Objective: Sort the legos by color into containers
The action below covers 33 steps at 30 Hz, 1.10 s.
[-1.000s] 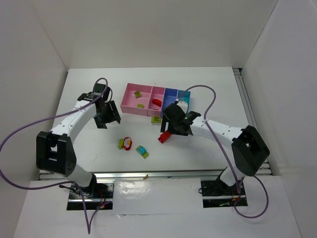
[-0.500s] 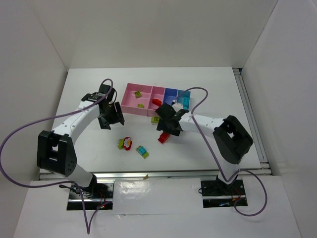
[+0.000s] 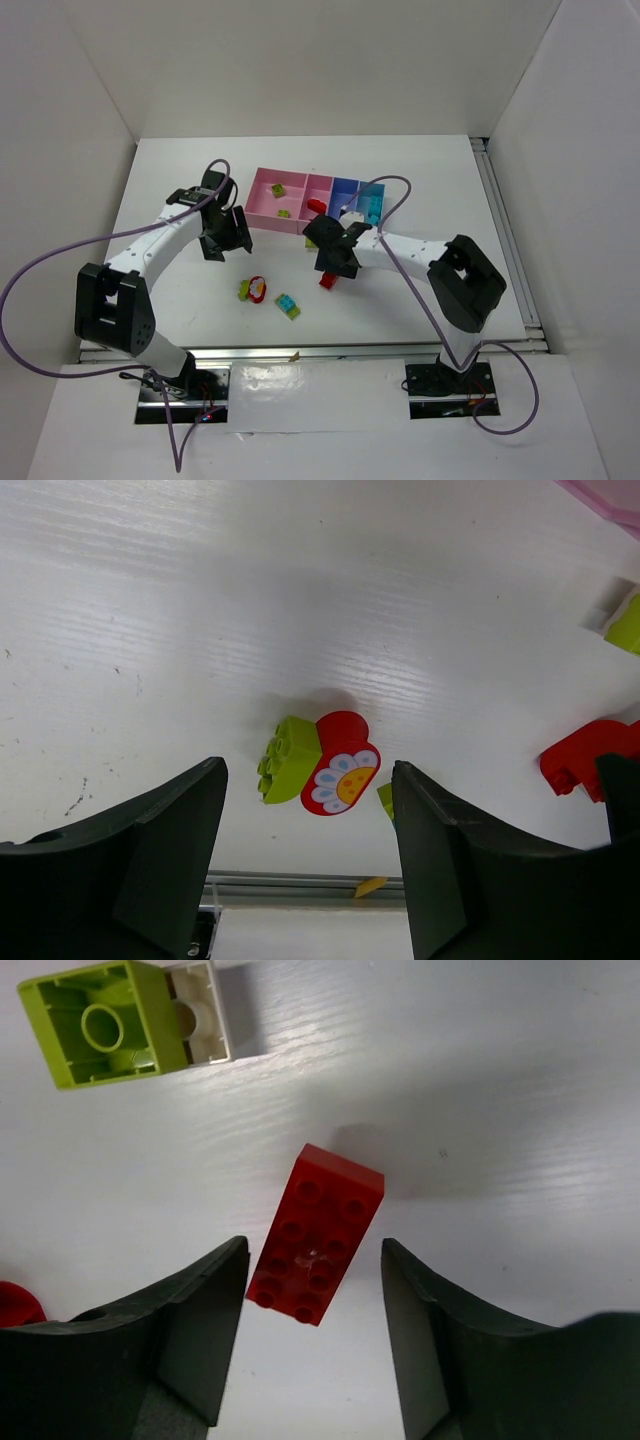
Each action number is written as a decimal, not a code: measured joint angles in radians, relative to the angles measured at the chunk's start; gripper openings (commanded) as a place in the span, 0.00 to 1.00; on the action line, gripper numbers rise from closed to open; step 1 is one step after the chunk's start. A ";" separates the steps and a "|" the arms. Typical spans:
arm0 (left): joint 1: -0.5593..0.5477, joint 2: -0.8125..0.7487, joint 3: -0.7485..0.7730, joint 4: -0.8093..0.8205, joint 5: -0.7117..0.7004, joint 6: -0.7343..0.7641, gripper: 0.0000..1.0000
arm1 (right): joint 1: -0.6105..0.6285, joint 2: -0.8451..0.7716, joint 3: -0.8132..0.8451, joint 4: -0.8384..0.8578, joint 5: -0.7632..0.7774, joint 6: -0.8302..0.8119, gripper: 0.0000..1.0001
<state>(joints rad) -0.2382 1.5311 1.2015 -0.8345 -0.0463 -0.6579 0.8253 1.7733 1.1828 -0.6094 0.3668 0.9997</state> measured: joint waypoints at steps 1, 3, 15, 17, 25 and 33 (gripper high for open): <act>0.000 0.000 0.000 0.000 0.000 0.000 0.78 | 0.006 0.000 0.003 -0.005 0.003 0.001 0.53; 0.000 0.000 0.000 0.000 0.000 0.000 0.78 | 0.014 0.000 0.005 -0.010 0.009 0.003 0.53; 0.000 0.000 -0.016 0.008 0.000 0.000 0.78 | 0.017 0.028 0.015 -0.016 0.019 -0.005 0.63; 0.000 0.000 -0.019 0.009 0.000 0.000 0.78 | 0.017 0.037 0.017 -0.015 0.019 -0.007 0.56; 0.000 0.000 -0.020 0.015 0.005 0.001 0.78 | 0.017 0.055 0.050 -0.025 0.026 -0.030 0.28; 0.009 -0.001 0.023 0.040 0.245 0.125 0.83 | -0.036 -0.132 0.064 0.043 -0.122 -0.253 0.28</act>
<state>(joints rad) -0.2295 1.5299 1.2243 -0.7948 0.1986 -0.5331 0.7891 1.6409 1.2469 -0.5667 0.2447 0.7464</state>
